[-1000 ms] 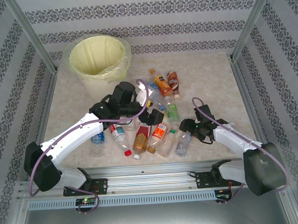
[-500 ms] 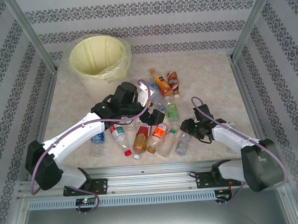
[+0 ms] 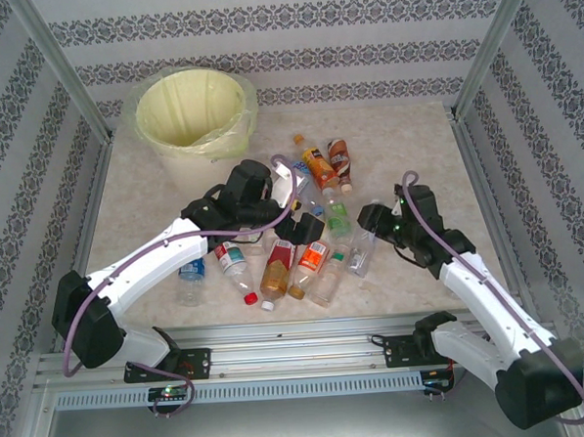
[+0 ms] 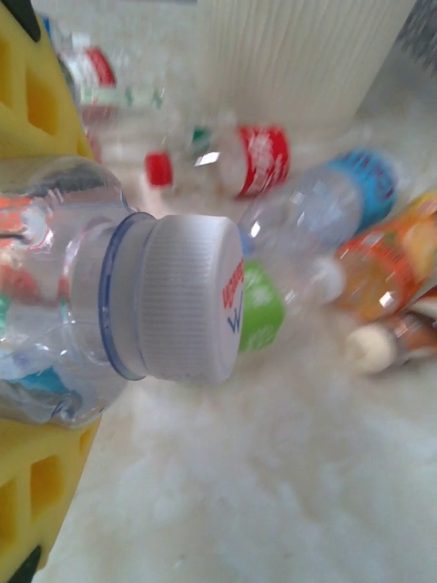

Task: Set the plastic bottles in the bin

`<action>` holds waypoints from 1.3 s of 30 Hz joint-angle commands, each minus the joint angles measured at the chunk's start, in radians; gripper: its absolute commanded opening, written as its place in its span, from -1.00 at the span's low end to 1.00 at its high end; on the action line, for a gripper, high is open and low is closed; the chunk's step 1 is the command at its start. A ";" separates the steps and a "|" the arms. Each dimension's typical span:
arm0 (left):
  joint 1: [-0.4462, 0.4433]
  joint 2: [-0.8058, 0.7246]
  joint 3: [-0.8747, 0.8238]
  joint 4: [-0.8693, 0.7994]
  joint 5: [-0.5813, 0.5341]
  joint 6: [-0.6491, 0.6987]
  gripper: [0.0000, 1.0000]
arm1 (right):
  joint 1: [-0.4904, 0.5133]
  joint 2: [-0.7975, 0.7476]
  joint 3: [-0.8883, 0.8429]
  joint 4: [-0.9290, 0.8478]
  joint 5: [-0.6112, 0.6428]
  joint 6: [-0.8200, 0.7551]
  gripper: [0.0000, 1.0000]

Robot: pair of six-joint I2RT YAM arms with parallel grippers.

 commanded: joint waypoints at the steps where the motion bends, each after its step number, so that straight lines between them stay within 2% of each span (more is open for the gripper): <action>1: -0.013 0.031 0.037 0.023 0.062 -0.053 1.00 | 0.016 -0.028 0.075 0.028 0.014 0.019 -0.08; 8: -0.012 0.046 0.009 0.110 0.156 -0.114 1.00 | 0.109 -0.018 0.177 0.102 0.093 0.062 -0.11; 16: -0.012 0.053 -0.022 0.228 0.262 -0.195 1.00 | 0.195 0.007 0.197 0.182 0.180 0.097 -0.14; 22: -0.012 0.078 -0.027 0.272 0.309 -0.237 1.00 | 0.248 0.033 0.210 0.230 0.205 0.107 -0.15; 28: -0.012 0.095 -0.013 0.230 0.278 -0.219 0.99 | 0.283 0.057 0.222 0.265 0.216 0.115 -0.16; 32: -0.012 0.095 -0.014 0.230 0.271 -0.220 0.81 | 0.294 0.065 0.229 0.265 0.220 0.111 -0.16; 37: -0.012 0.089 -0.019 0.235 0.264 -0.213 0.46 | 0.296 0.065 0.222 0.262 0.217 0.111 -0.16; 39: -0.012 0.085 -0.019 0.235 0.262 -0.208 0.39 | 0.295 0.063 0.217 0.261 0.216 0.114 -0.15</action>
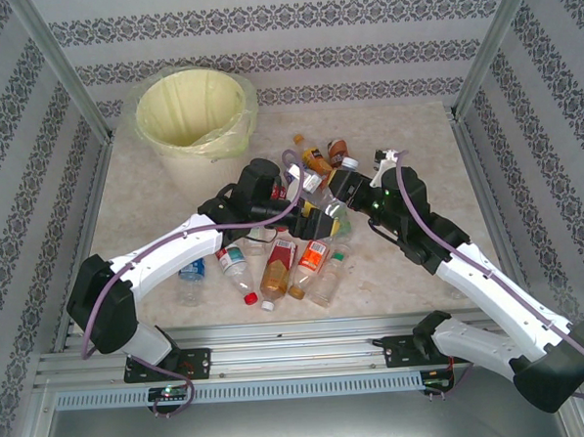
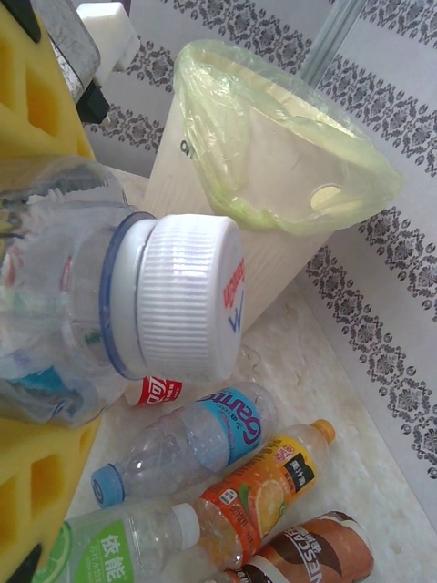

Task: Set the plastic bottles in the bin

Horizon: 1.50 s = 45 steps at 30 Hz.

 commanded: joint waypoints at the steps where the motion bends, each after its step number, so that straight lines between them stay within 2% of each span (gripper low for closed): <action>1: -0.012 -0.012 -0.001 0.020 0.001 0.014 0.37 | 0.014 -0.001 0.018 0.033 0.022 0.013 -0.15; 5: -0.012 -0.018 0.000 0.015 -0.004 0.024 0.21 | 0.015 -0.006 0.010 0.033 0.023 0.017 -0.12; 10: -0.012 -0.025 0.001 0.007 -0.008 0.035 0.07 | 0.014 -0.007 0.007 0.024 0.021 0.024 0.08; 16: -0.001 -0.036 0.007 -0.011 -0.019 0.045 0.04 | 0.009 -0.046 -0.016 0.013 -0.013 0.039 0.48; 19: 0.008 -0.033 0.012 -0.019 -0.017 0.045 0.03 | -0.007 -0.105 -0.053 0.008 -0.060 0.038 0.62; 24: 0.020 -0.039 0.021 -0.037 -0.023 0.057 0.05 | -0.034 -0.224 -0.098 -0.044 -0.155 0.002 0.79; 31: 0.028 -0.050 0.048 -0.098 -0.054 0.100 0.07 | -0.043 -0.356 -0.093 -0.181 -0.229 -0.123 0.96; 35: 0.030 -0.080 0.068 -0.157 -0.131 0.138 0.10 | -0.042 -0.405 -0.048 -0.294 -0.213 -0.203 0.96; 45: 0.029 -0.122 0.288 -0.427 -0.478 0.234 0.12 | -0.044 -0.525 -0.007 -0.494 -0.089 -0.311 0.96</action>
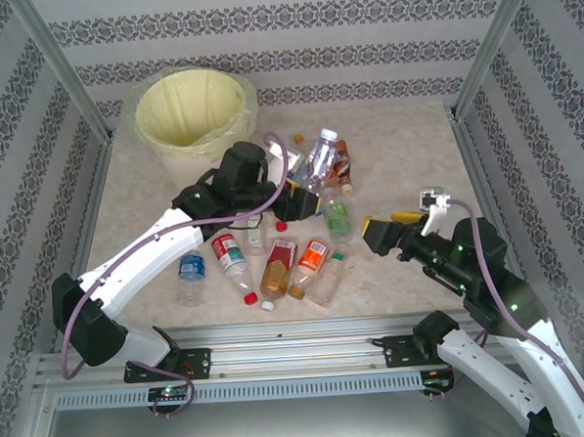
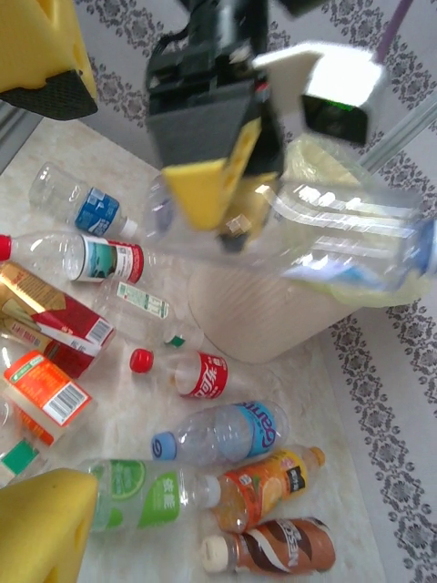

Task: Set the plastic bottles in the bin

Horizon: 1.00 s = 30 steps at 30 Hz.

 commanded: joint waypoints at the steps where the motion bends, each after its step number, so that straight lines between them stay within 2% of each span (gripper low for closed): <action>1: 0.008 -0.026 0.103 -0.134 -0.174 0.075 0.12 | -0.009 -0.015 0.018 -0.094 0.072 -0.061 0.97; 8: 0.020 0.029 0.330 -0.310 -0.391 0.165 0.14 | -0.010 0.003 0.032 -0.187 0.207 -0.083 0.97; 12: 0.057 0.075 0.441 -0.374 -0.467 0.209 0.15 | -0.010 0.019 0.029 -0.210 0.230 -0.082 0.96; 17: 0.141 0.156 0.585 -0.438 -0.520 0.265 0.15 | -0.010 0.015 0.009 -0.232 0.245 -0.066 0.96; 30: 0.395 0.387 0.824 -0.545 -0.548 0.292 0.16 | -0.012 0.036 -0.033 -0.276 0.284 -0.052 0.96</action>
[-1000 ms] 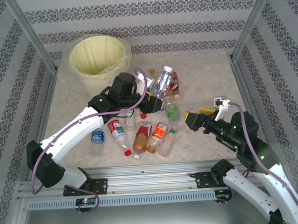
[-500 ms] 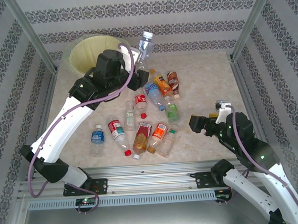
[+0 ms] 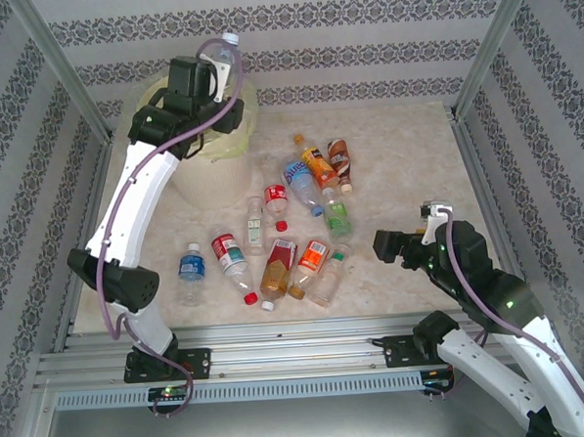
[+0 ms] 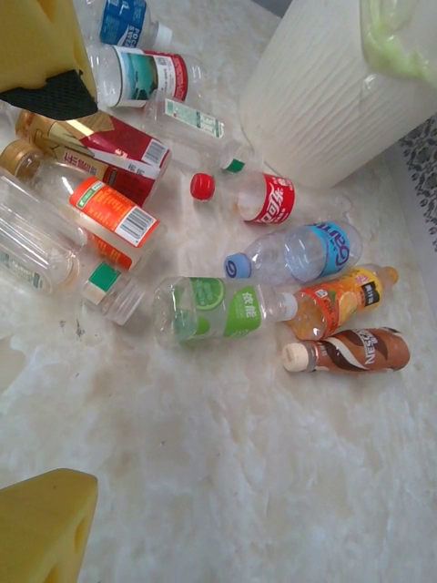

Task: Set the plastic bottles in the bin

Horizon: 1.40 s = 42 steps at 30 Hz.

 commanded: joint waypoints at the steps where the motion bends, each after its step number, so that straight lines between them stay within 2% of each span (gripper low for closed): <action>1: 0.054 0.050 0.067 -0.071 -0.022 0.022 0.16 | -0.011 0.015 -0.013 -0.012 0.032 0.012 0.96; 6: 0.103 0.138 0.139 -0.117 -0.020 0.022 0.16 | -0.012 0.036 -0.010 -0.007 0.032 0.008 0.97; 13: 0.165 0.208 0.142 -0.148 0.035 -0.001 0.16 | -0.015 0.052 -0.016 0.001 0.032 0.008 0.97; 24: 0.189 0.306 0.147 -0.200 0.095 -0.030 0.23 | -0.022 0.046 -0.036 -0.007 0.036 0.010 0.96; 34: 0.192 0.328 0.156 -0.233 0.104 -0.073 0.46 | -0.046 0.024 -0.074 -0.028 0.053 0.085 0.96; 42: 0.191 0.265 0.213 -0.236 0.105 -0.096 0.79 | -0.074 0.037 -0.107 -0.032 0.061 0.164 0.96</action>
